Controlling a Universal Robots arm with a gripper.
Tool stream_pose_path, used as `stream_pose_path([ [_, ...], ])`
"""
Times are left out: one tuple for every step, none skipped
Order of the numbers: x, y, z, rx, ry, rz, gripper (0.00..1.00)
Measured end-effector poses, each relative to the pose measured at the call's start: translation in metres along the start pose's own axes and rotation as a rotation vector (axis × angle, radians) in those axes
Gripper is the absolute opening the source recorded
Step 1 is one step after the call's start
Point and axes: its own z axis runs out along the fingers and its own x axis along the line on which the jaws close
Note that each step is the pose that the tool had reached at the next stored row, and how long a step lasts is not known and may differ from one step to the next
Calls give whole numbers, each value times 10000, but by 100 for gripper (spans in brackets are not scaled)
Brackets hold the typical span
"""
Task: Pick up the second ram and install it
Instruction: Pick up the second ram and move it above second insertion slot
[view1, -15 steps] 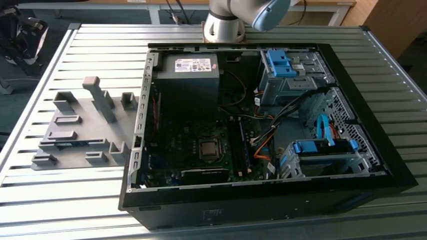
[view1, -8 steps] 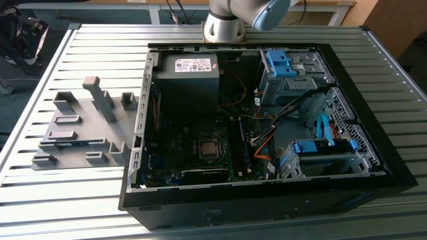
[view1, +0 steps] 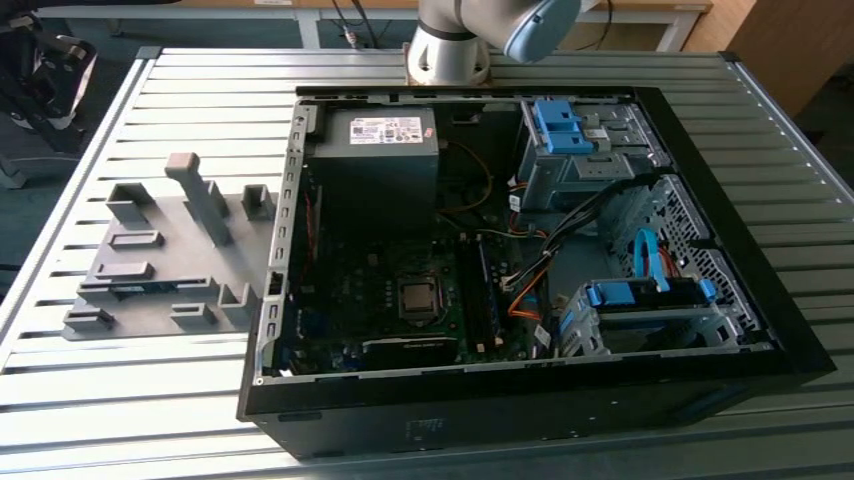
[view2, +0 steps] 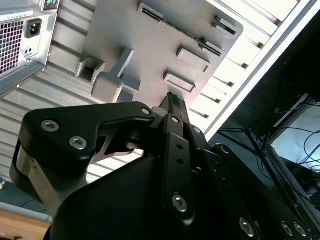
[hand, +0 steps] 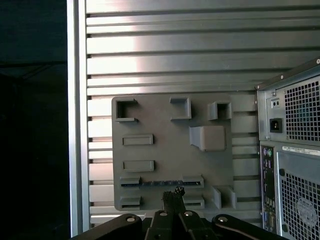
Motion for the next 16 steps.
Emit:
stream_pose_path([
  [0,0,0,1,3,-40,11],
  [1,0,0,2,5,-91,11],
  [1,0,0,3,9,-149,11],
  [1,0,0,3,11,-207,11],
  [2,0,0,3,13,-259,11],
  [2,0,1,3,15,-303,11],
  [3,0,1,3,16,-338,11],
  [3,0,2,3,17,-371,11],
  [4,0,2,3,18,-400,11],
  [5,0,2,4,20,-431,11],
  [5,0,2,4,21,-463,11],
  [6,0,2,4,23,-494,11],
  [6,0,2,5,25,-525,11],
  [8,0,3,4,25,-555,11],
  [8,-1,3,5,26,-586,11],
  [9,-1,3,5,28,-615,11],
])
